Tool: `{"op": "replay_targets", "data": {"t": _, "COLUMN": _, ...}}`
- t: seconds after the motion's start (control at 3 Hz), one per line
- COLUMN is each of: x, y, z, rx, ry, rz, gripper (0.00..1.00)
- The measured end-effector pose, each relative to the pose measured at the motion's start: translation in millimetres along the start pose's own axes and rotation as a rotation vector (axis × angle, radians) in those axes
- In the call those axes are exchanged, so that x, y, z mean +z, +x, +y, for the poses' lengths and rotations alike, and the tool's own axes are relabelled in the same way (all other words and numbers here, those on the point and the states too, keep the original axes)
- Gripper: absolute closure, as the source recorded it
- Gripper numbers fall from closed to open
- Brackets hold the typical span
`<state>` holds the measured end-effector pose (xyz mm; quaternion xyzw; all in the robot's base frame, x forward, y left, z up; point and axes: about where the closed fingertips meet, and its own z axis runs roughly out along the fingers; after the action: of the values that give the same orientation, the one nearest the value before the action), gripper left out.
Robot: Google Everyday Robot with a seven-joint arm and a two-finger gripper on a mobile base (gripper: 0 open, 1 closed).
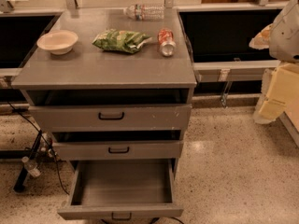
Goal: Close bottom drawer
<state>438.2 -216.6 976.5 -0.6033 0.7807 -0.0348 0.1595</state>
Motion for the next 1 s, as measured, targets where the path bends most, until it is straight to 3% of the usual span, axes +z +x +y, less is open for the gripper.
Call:
{"op": "replay_targets", "data": {"t": 0.33, "x": 0.0, "y": 0.0, "z": 0.0, "rx": 0.0, "ry": 0.0, "rz": 0.0, "gripper": 0.0}}
{"op": "replay_targets", "data": {"t": 0.67, "x": 0.0, "y": 0.0, "z": 0.0, "rx": 0.0, "ry": 0.0, "rz": 0.0, "gripper": 0.17}}
{"op": "replay_targets", "data": {"t": 1.0, "x": 0.0, "y": 0.0, "z": 0.0, "rx": 0.0, "ry": 0.0, "rz": 0.0, "gripper": 0.46}}
